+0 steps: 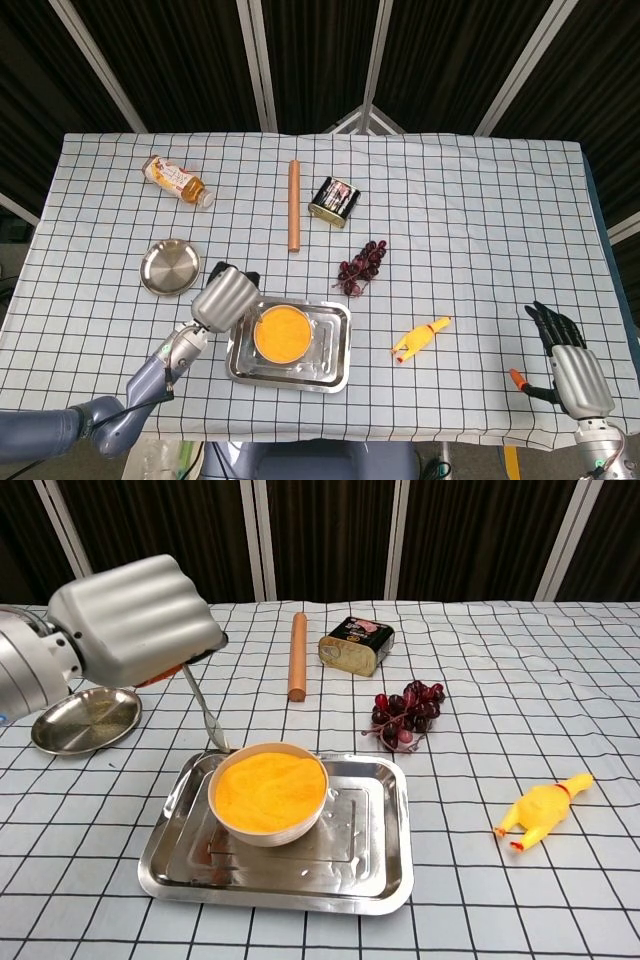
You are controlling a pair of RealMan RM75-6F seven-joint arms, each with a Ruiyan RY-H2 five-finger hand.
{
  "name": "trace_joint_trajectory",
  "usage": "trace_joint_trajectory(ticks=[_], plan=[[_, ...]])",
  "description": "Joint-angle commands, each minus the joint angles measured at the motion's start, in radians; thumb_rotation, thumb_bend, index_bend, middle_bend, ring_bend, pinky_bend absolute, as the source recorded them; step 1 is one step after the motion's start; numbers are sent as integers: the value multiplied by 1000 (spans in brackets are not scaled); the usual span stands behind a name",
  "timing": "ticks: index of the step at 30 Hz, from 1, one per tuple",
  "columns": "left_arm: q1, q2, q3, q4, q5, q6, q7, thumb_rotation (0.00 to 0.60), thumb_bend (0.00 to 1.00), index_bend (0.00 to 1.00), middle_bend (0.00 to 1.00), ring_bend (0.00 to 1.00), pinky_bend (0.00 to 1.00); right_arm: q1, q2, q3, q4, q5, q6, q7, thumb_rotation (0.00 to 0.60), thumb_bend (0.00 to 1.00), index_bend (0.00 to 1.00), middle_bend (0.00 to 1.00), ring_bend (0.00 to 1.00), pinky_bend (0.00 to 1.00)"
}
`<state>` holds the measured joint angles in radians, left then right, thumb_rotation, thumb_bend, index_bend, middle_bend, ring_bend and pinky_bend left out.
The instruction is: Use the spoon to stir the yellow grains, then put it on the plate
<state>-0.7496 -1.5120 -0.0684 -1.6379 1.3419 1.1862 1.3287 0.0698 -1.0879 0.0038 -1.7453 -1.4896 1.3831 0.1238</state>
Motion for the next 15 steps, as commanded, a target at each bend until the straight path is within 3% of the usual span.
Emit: trace_joint_trajectory(ticks=[1,15], plan=[[17,-3,-27,18,-36,24,-23,600,582,803,1000,1000,1000,0,1,-1,-1,0,0,1,600,317,0,0,0,0],[72,9,-40,224,-158,16,-154,600,581,800,1000,1000,1000,3,4,0,-8,10,-13,4,600,317,0,0,0,0]])
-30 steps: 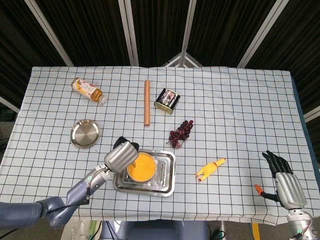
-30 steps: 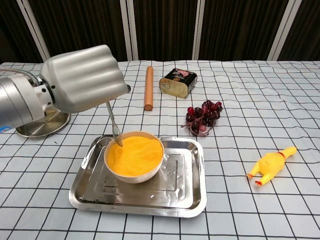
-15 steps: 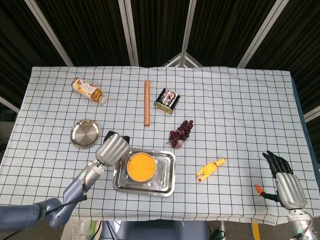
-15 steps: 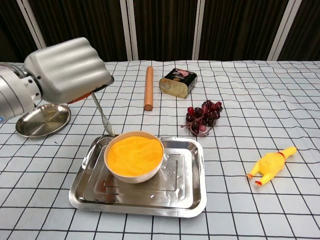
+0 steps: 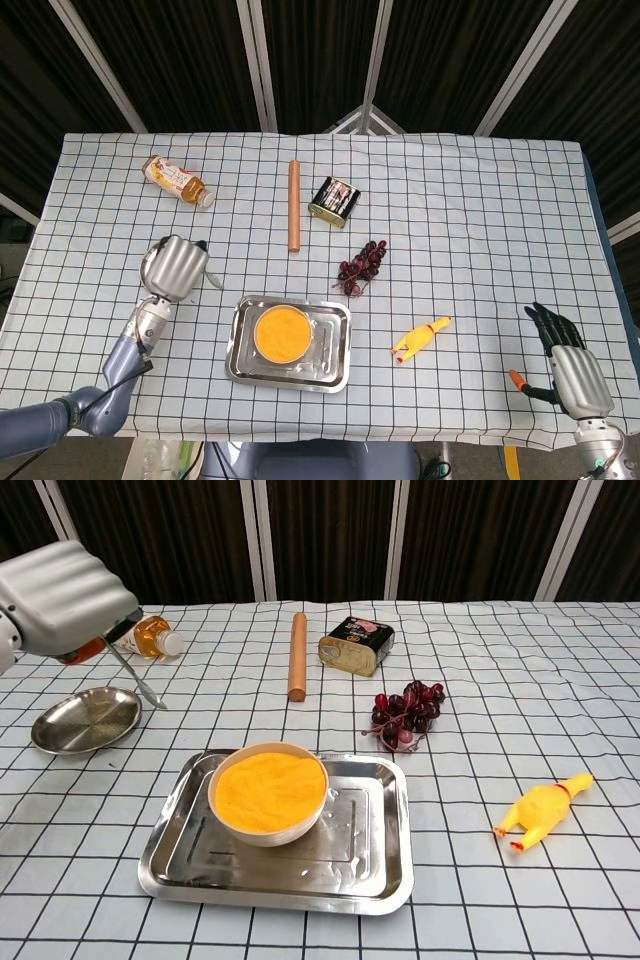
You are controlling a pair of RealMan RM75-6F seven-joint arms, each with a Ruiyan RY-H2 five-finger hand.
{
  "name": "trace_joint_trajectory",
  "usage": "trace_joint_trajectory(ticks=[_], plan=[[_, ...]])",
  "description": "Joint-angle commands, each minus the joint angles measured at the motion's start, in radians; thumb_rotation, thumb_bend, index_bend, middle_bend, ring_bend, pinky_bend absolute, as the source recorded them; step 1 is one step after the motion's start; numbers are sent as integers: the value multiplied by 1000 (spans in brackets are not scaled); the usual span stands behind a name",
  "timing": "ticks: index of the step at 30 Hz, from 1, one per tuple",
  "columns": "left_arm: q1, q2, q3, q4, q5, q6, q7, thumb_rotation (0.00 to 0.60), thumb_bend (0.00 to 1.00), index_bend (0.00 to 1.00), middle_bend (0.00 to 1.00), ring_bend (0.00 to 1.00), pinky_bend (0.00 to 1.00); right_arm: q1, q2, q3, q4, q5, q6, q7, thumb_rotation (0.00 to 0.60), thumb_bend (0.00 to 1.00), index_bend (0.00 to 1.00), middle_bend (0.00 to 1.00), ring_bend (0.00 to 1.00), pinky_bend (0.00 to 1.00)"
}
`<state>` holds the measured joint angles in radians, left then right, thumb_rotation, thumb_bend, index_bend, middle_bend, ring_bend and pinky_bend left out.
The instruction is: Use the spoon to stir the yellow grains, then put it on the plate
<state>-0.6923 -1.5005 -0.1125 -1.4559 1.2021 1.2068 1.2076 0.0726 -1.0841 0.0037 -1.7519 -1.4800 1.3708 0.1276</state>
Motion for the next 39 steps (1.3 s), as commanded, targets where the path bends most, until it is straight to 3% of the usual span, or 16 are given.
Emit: trace_joint_trajectory(ticks=[1,15,27,31,39], plan=[[18,-5,5,56,-21,-5,-43,600,581,800,1000,1000,1000,0,1,0,-2,1,-1,0,600,317,0,0,0,0],[59,-50,11,242,-84,-25,-133,600,578,791,1000,1000,1000,0,5,0,-11,12,-9,1,600,317,0,0,0,0],[46,-144,-17,359,-136,-57,-154,600,557,780,1000,1000,1000,-3,7,-1,-14,12,-7,0,600,317,0,0,0,0],[43,-156,-23,380,-143,-61,-160,600,512,750,1000,1000,1000,-3,8,1,-12,18,-7,4,600,317,0,0,0,0],[54,-135,-27,378,-146,-53,-183,600,342,584,1000,1000,1000,-5,9,0,-14,18,-6,6,600,317,0,0,0,0]])
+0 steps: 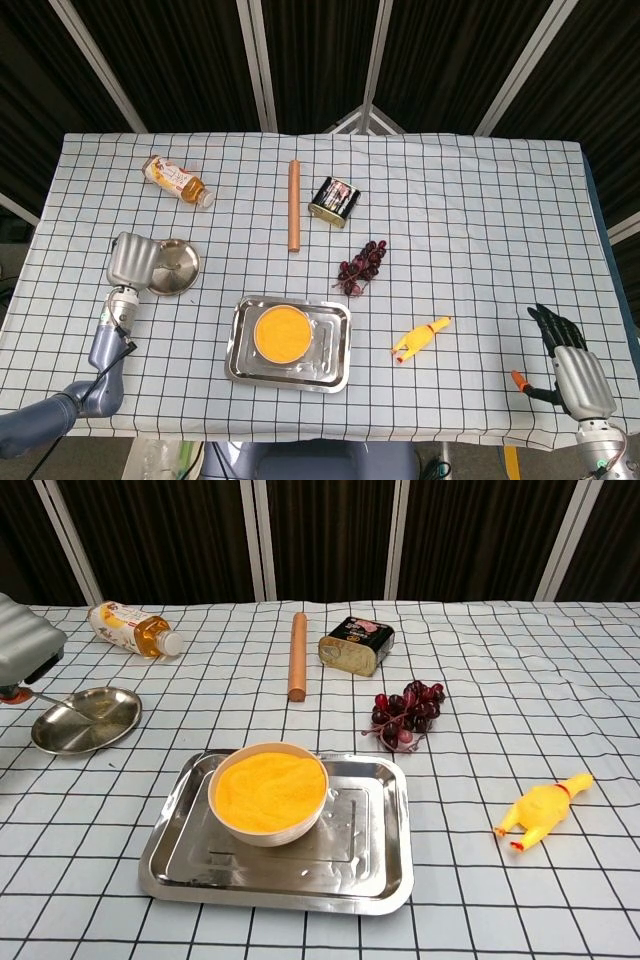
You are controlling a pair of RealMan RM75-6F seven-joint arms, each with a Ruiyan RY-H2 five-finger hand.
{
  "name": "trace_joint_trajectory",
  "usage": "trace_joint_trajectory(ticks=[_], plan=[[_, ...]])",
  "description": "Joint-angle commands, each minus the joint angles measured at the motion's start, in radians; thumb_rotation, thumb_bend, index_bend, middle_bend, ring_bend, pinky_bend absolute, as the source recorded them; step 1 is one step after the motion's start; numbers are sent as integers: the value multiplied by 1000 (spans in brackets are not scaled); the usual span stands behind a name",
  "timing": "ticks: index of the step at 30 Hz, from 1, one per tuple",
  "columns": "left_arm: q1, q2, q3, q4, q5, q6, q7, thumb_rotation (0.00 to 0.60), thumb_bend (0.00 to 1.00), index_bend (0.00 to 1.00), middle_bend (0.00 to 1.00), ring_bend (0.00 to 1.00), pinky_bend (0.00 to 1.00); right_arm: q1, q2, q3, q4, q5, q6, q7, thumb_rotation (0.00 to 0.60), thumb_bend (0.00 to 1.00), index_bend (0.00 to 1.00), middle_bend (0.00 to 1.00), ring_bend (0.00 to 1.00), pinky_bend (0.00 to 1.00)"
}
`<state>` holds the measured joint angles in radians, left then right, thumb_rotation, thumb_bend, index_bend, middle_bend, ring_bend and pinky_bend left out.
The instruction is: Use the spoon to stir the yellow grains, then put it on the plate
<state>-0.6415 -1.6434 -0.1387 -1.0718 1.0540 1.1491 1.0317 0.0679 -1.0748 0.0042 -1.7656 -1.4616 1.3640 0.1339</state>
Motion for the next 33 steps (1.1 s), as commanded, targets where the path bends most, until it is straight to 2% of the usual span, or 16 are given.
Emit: trace_joint_trajectory(ticks=[1,6,11,14,19,21,23,25,26,28,29,31,32,33], plan=[[5,13,-2,-12,4,7,-12,600,331,573,1000,1000,1000,0,0,-1,-1,-1,0,-1,600,317,0,0,0,0],[20,54,-4,-51,20,33,-46,600,278,525,1000,1000,1000,-1,0,-1,-2,2,-1,-3,600,317,0,0,0,0],[42,105,-1,-92,34,56,-81,600,160,413,1000,1000,1000,-2,0,0,-2,5,-2,-6,600,317,0,0,0,0],[57,135,1,-125,47,72,-112,600,106,384,1000,1000,1000,-2,0,-2,-4,2,-1,-9,600,317,0,0,0,0],[92,190,13,-182,77,106,-178,600,85,380,993,1000,1000,-4,-1,-3,-5,0,2,-15,600,317,0,0,0,0],[113,214,19,-210,92,127,-215,600,84,361,942,972,977,-5,-1,-4,-4,0,2,-18,600,317,0,0,0,0],[138,244,27,-244,113,158,-260,600,83,285,802,874,894,-5,-1,-4,-3,1,2,-21,600,317,0,0,0,0],[171,274,34,-292,135,196,-324,600,80,139,543,680,713,-5,-1,-3,0,2,2,-26,600,317,0,0,0,0],[193,292,41,-325,147,215,-363,600,78,95,457,612,643,-5,-1,-3,5,-1,5,-34,600,318,0,0,0,0],[241,330,64,-399,181,262,-444,600,73,15,231,410,449,-4,-3,0,18,-8,15,-58,600,318,0,0,0,0],[267,351,82,-435,207,288,-484,600,71,5,160,339,390,-5,-6,1,22,-11,19,-66,600,318,0,0,0,0],[312,387,126,-488,263,330,-544,600,55,0,20,136,219,-6,-11,2,25,-13,24,-71,600,317,0,0,0,0],[334,405,155,-509,293,346,-565,600,46,0,0,63,140,-5,-13,2,26,-15,24,-70,600,317,0,0,0,0],[354,421,181,-523,321,362,-579,600,40,0,0,32,95,-5,-15,2,28,-16,25,-72,600,317,0,0,0,0]])
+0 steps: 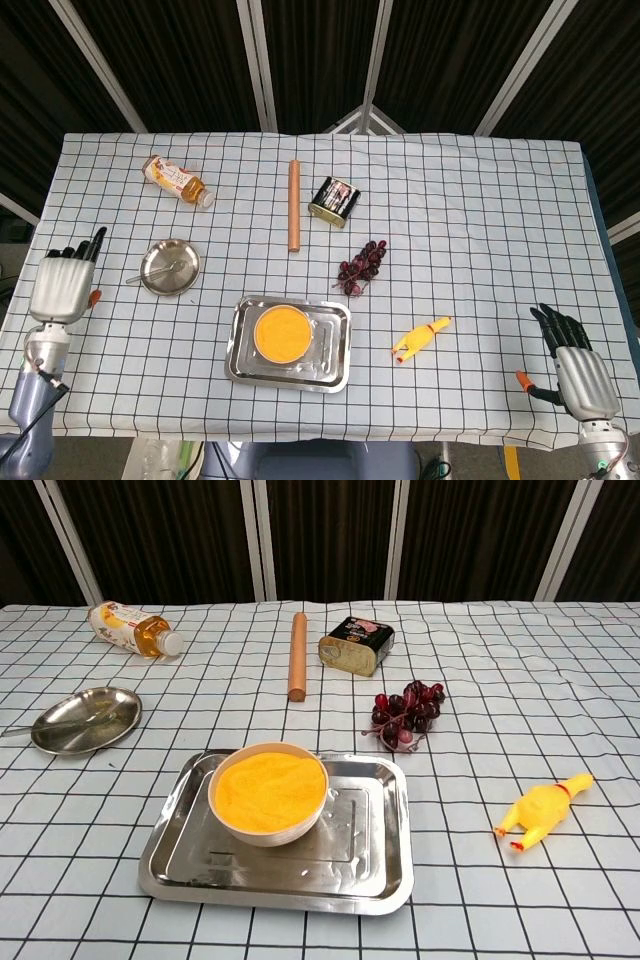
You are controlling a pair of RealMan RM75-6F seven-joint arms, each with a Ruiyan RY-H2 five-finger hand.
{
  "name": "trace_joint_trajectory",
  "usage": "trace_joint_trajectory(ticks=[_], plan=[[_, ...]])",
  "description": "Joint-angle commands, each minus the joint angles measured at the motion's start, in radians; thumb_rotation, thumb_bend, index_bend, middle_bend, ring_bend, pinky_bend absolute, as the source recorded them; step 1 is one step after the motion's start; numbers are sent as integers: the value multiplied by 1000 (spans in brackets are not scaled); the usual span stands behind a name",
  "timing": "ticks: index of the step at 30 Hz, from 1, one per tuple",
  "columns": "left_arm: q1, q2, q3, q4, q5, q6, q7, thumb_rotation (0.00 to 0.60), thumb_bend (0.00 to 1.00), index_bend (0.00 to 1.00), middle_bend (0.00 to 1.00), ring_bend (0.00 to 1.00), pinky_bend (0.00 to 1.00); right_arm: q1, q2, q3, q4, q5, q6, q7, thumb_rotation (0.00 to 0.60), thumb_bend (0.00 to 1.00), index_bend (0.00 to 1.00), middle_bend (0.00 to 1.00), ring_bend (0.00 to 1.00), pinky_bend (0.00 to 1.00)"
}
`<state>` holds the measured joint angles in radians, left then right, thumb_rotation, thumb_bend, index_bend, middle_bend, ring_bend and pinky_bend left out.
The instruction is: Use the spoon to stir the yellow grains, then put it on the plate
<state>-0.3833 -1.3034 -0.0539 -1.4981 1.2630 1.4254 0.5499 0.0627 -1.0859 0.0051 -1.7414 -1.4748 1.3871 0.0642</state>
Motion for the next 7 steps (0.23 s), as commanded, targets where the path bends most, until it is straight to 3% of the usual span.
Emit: trace_joint_trajectory(ticks=[1,7], plan=[[119,94,124,-110,140,105,-112,600,34,0,0,7,43,1,-5,1,7,-6,3,-6,600,317,0,0,0,0],[222,130,214,-123,248,203,-230,600,24,0,0,0,0,-1,-14,1,21,-14,13,-26,600,317,0,0,0,0]])
